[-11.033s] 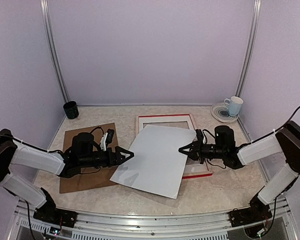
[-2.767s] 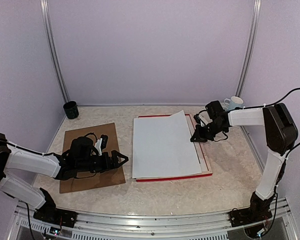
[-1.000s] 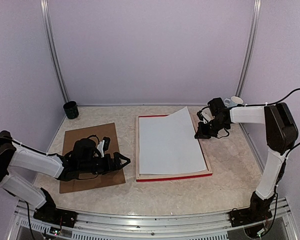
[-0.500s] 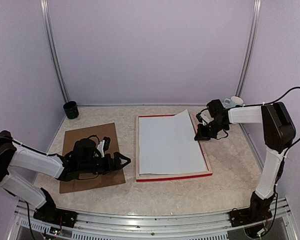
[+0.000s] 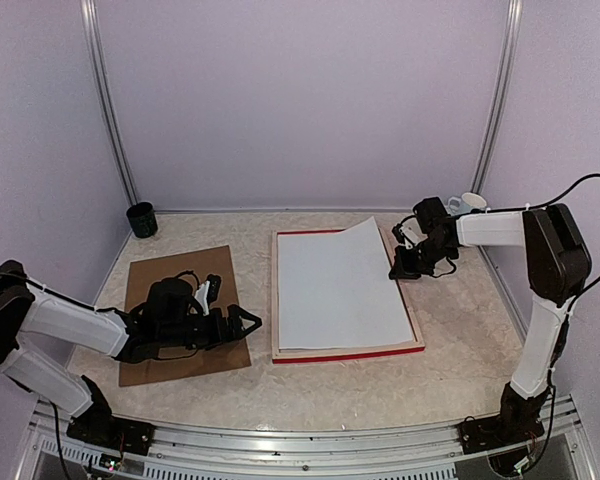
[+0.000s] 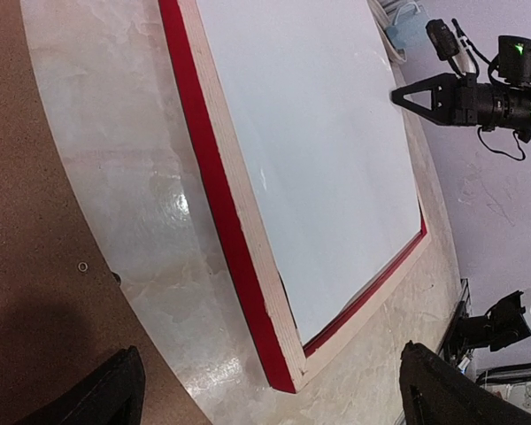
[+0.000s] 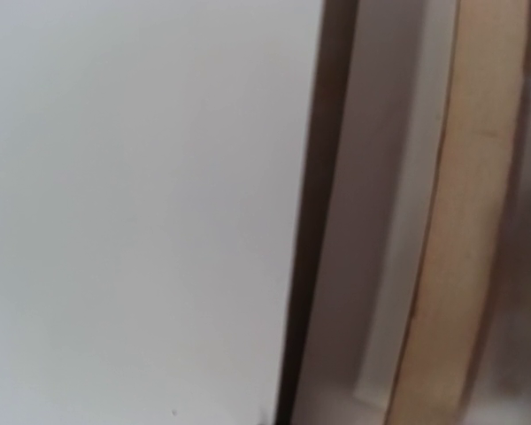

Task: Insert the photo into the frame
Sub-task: Place the photo on the frame body.

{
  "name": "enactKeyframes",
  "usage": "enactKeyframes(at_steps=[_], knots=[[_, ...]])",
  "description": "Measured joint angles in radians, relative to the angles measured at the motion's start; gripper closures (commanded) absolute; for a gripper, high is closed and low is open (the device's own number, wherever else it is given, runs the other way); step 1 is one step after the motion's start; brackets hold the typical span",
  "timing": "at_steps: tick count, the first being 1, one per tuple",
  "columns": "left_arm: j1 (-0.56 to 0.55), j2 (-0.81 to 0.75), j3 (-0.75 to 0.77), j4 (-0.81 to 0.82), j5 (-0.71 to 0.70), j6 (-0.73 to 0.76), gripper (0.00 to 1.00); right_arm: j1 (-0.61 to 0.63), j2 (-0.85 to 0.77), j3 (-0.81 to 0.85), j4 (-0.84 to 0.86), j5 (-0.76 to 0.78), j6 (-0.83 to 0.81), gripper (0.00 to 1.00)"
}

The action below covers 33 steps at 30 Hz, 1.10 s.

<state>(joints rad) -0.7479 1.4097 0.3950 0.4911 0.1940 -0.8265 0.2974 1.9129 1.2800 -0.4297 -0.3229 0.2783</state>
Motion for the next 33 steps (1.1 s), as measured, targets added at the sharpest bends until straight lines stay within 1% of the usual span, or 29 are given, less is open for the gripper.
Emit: enactKeyframes(at_steps=[12, 18, 20, 26, 33], knots=[[-0.001, 0.008, 0.000, 0.011, 0.000, -0.002, 0.01, 0.000, 0.000, 0.016, -0.003, 0.002, 0.003, 1.00], [-0.001, 0.009, 0.000, 0.011, 0.000, -0.003, 0.01, 0.000, 0.000, 0.018, -0.004, 0.002, 0.003, 0.97], [-0.001, 0.009, 0.000, 0.011, 0.000, -0.003, 0.01, 0.000, 0.000, 0.018, -0.004, 0.002, 0.004, 0.94], [-0.001, 0.012, 0.000, 0.014, 0.001, -0.004, 0.01, 0.000, 0.000, 0.018, -0.007, 0.003, 0.007, 0.79], [-0.002, 0.014, 0.000, 0.017, 0.003, -0.005, 0.01, 0.000, 0.000, 0.018, -0.024, 0.023, 0.008, 0.71]])
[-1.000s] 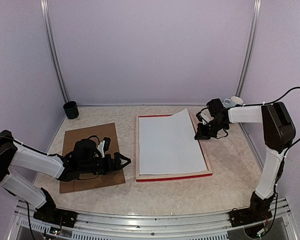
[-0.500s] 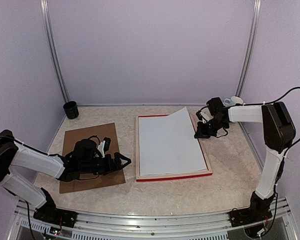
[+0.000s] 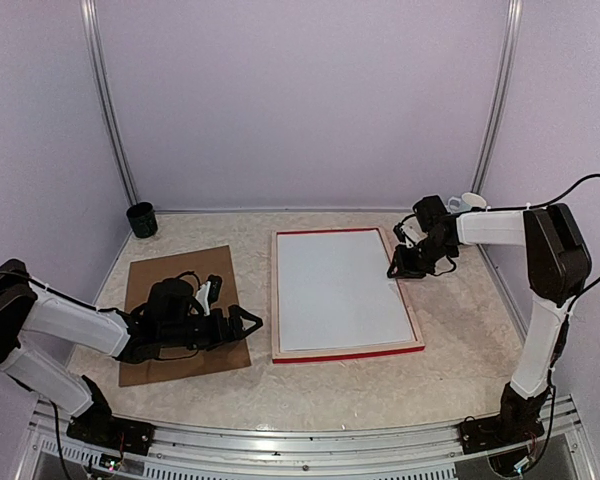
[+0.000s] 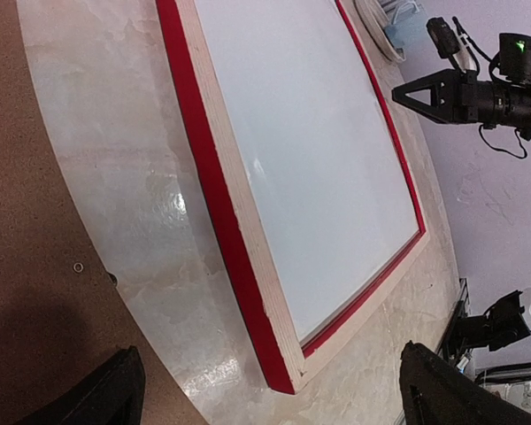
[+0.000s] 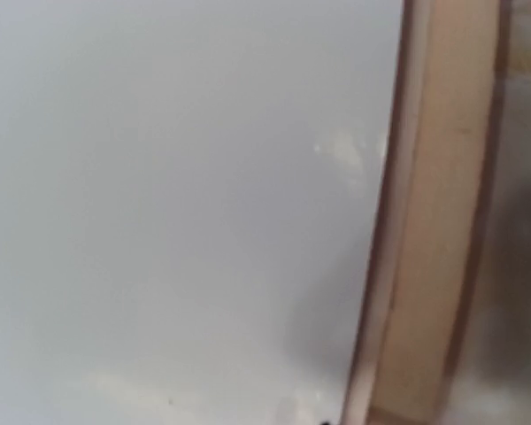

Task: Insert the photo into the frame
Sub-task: Place the photo on the frame body, then turn over the backboard at the center of the board.

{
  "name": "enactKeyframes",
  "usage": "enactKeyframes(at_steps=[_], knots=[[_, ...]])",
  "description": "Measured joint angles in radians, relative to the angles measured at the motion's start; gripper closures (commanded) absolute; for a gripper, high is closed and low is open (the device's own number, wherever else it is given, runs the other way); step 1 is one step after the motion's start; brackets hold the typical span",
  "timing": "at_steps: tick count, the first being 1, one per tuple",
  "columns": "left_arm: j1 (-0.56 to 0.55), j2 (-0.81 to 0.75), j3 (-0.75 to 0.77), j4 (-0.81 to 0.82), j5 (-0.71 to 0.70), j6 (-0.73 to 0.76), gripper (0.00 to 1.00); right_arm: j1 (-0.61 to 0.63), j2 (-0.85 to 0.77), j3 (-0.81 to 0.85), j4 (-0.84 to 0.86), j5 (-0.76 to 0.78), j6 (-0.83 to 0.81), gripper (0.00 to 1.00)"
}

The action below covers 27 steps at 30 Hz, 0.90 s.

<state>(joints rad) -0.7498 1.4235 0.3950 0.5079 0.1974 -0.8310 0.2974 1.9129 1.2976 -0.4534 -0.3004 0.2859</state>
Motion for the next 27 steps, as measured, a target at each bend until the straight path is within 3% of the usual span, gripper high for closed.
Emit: enactKeyframes(at_steps=[5, 18, 27], knots=[[-0.003, 0.000, 0.000, 0.000, 0.000, 0.000, 0.01, 0.000, -0.006, 0.000, -0.016, 0.024, 0.001, 0.66], [0.022, -0.035, 0.012, -0.083, -0.050, 0.022, 0.01, 0.007, -0.095, -0.011, -0.040, 0.090, 0.015, 0.33], [0.127, -0.179, 0.012, -0.202, -0.139, 0.047, 0.01, 0.087, -0.144, -0.001, -0.076, 0.132, 0.035, 0.28]])
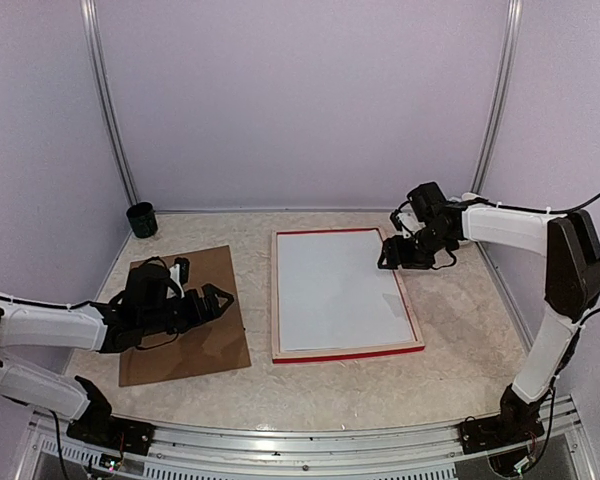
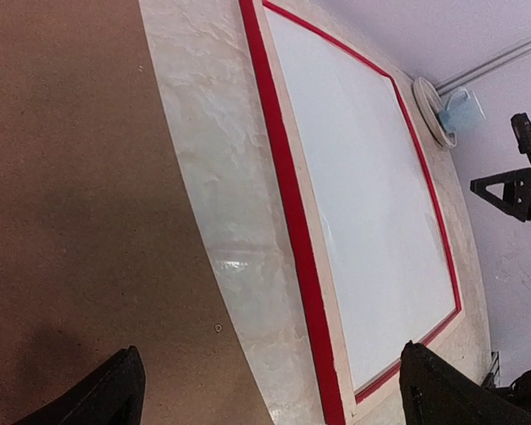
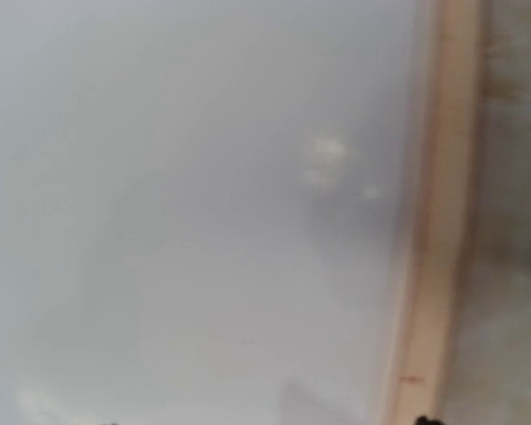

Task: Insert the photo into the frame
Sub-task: Turn over the backboard at the center of the board.

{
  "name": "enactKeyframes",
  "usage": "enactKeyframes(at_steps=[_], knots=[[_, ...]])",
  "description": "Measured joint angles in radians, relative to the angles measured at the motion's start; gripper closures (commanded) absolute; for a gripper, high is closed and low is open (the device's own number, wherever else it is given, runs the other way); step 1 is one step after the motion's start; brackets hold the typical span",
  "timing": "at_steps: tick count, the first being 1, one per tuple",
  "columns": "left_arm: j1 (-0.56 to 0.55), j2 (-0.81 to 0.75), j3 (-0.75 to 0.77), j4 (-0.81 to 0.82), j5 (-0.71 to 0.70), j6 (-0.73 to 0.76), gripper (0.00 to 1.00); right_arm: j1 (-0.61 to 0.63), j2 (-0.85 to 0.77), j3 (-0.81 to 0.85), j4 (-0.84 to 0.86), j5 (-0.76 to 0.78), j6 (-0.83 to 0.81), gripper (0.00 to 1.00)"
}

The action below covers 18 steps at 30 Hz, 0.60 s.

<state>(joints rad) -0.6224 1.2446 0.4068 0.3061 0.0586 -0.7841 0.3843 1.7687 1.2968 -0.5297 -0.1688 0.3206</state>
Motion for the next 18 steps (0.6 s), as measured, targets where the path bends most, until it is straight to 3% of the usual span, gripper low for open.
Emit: enactKeyframes(at_steps=[13, 18], knots=[[0.197, -0.127, -0.035, -0.149, -0.139, 0.027, 0.01, 0.217, 0.026, 0.181, -0.068, 0.032, 0.070, 0.24], [0.224, -0.131, -0.059, -0.165, -0.154, 0.023, 0.01, 0.282, 0.095, 0.290, -0.087, 0.032, 0.093, 0.24]])
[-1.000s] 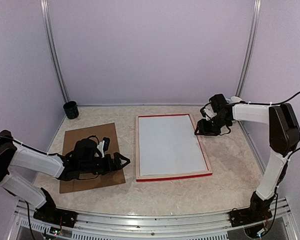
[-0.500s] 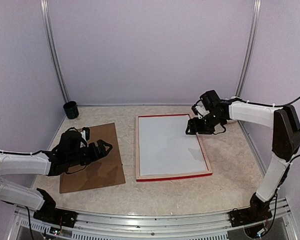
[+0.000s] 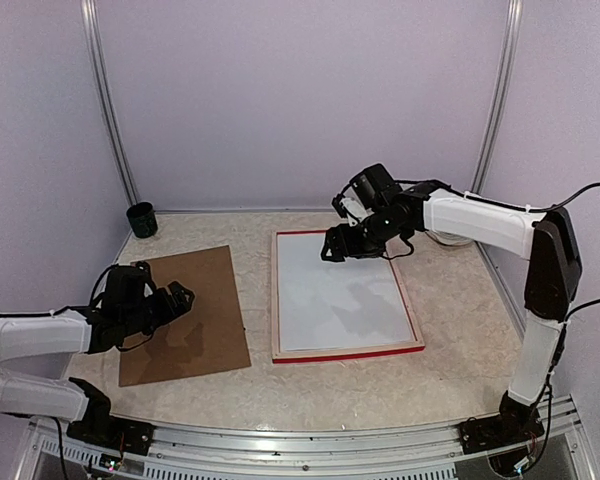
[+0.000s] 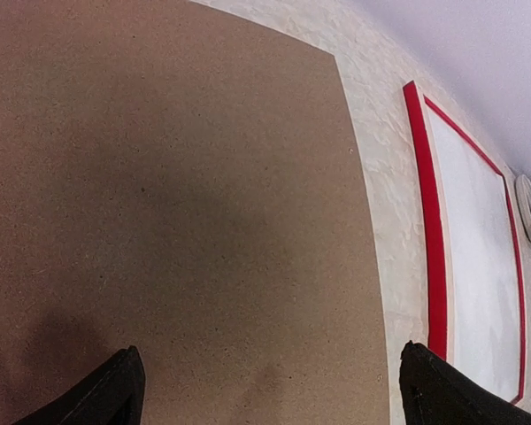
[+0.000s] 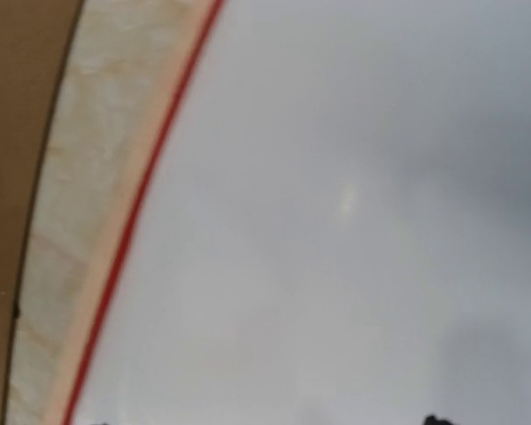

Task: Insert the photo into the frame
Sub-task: Turn over the backboard at the center of the board.

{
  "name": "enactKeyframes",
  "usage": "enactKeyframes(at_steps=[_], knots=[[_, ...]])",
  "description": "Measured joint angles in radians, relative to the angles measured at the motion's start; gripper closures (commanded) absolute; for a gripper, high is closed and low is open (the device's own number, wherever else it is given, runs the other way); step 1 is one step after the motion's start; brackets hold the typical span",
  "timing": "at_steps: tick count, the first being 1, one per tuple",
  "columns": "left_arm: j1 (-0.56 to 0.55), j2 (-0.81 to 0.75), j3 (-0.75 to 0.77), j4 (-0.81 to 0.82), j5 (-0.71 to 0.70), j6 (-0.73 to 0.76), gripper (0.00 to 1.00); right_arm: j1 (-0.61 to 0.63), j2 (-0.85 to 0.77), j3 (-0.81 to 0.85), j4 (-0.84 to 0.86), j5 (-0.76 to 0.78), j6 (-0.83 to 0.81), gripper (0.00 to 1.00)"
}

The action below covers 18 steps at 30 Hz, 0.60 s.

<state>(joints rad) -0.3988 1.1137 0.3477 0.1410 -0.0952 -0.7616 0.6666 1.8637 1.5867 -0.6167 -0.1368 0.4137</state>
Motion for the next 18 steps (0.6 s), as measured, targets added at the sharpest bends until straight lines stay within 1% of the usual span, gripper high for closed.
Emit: enactKeyframes(at_steps=[8, 16, 18], knots=[[0.000, -0.021, -0.013, 0.001, 0.003, -0.001, 0.01, 0.021, 0.118, 0.114, -0.017, -0.008, -0.032, 0.22], [0.000, -0.064, -0.030, -0.003, 0.009, -0.008, 0.01, 0.016, 0.140, 0.182, 0.006, -0.024, -0.109, 0.20], [0.000, -0.074, -0.030, -0.003, 0.010, -0.016, 0.01, 0.007, 0.140, 0.187, 0.030, -0.062, -0.134, 0.20]])
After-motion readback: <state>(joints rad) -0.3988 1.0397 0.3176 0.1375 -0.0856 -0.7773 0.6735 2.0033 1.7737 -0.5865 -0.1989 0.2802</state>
